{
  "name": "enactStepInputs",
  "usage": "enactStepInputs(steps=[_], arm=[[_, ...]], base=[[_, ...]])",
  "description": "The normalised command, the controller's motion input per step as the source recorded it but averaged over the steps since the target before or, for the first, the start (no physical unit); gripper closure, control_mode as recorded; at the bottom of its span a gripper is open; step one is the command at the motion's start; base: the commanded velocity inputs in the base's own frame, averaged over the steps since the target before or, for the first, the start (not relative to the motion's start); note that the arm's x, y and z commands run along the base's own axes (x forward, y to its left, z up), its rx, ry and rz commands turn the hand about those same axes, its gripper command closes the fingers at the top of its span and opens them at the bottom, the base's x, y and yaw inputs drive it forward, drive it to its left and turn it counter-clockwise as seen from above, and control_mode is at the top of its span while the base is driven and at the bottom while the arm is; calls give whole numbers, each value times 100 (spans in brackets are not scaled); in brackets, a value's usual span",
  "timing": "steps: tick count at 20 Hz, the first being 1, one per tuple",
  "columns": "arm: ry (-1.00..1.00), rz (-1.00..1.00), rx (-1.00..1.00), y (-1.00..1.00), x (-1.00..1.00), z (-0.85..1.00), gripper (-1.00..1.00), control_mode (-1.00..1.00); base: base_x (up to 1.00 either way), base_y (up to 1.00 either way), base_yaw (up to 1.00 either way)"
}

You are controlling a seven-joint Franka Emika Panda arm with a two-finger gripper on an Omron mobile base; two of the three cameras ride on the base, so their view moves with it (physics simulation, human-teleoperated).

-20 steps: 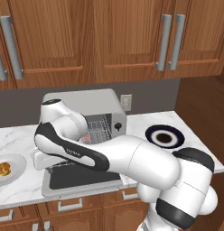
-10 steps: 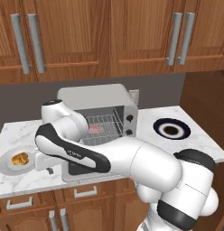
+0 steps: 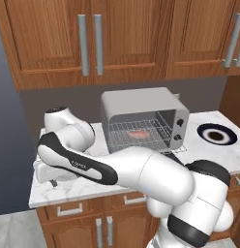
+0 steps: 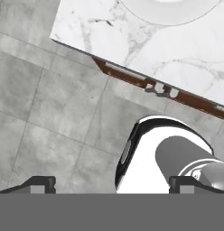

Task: Open the toaster oven door. Place the bread on the top rack in the toaster oven and place the steak on the bottom rack.

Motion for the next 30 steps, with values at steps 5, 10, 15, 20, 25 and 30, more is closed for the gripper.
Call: enactStepInputs(steps=[5, 10, 15, 20, 25, 30], arm=[[0, 0, 0, 0, 0, 0, -100, 100], [0, 0, 0, 0, 0, 0, -100, 100], [0, 0, 0, 0, 0, 0, -100, 100], [0, 0, 0, 0, 0, 0, -100, 100], [0, 0, 0, 0, 0, 0, -100, 100], [0, 0, 0, 0, 0, 0, -100, 100]], base=[[26, 72, 0], [27, 50, 0], [46, 41, 0], [34, 25, 0], [4, 1, 0], [0, 0, 0]])
